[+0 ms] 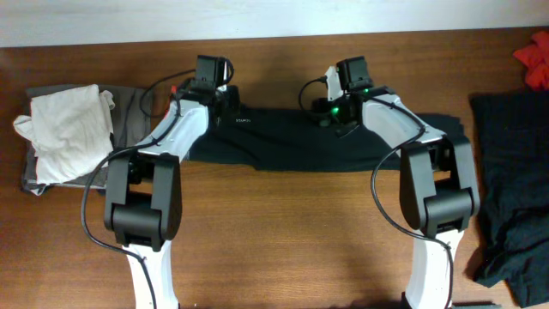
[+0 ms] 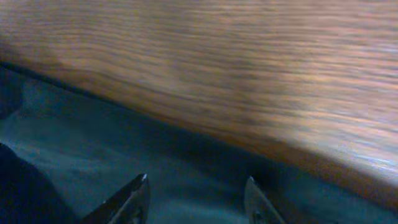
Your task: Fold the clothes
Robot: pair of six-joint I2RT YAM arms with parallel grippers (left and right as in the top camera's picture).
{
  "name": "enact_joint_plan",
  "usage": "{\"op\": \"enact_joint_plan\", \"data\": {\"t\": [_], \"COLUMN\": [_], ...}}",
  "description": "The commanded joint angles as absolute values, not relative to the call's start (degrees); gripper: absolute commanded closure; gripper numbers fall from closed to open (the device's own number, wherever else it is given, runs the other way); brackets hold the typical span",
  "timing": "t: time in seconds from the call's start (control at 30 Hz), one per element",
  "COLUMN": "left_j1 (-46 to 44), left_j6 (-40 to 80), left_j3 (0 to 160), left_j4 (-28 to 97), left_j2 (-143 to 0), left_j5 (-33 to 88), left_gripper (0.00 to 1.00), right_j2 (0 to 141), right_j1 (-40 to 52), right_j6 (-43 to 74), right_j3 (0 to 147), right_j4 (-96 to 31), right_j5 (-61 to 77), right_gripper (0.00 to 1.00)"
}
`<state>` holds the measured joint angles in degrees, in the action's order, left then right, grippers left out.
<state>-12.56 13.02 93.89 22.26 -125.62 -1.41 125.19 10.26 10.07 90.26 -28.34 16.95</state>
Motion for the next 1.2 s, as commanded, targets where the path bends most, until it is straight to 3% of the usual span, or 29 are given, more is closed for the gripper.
{"op": "enact_joint_plan", "data": {"t": [0.0,0.27,0.5,0.83,1.17], "left_j1": [-11.3,-9.1,-7.7,-7.7,-7.7], "left_j6": [10.4,10.4,10.4,10.6,10.5], "left_j3": [98.8,102.3,100.4,100.4,101.3], "left_j4": [26.2,37.6,34.9,32.6,30.7], "left_j2": [-124.1,-121.4,-124.4,-131.3,-131.0], "left_j5": [-5.2,-11.7,-11.7,-11.8,-11.8], "left_gripper": [0.97,0.97,0.95,0.95,0.94], "right_j2": [122.4,117.6,118.4,118.4,118.3], "right_j1": [7.2,-2.7,-10.7,-14.9,-15.8], "right_j6": [9.8,7.7,7.3,7.4,7.5], "right_j3": [93.9,96.7,95.4,87.8,80.6], "right_j4": [-31.5,-52.2,-59.8,-59.2,-51.3], "right_j5": [16.0,15.7,13.4,1.7,2.4], "right_gripper": [0.45,0.45,0.45,0.45,0.44]}}
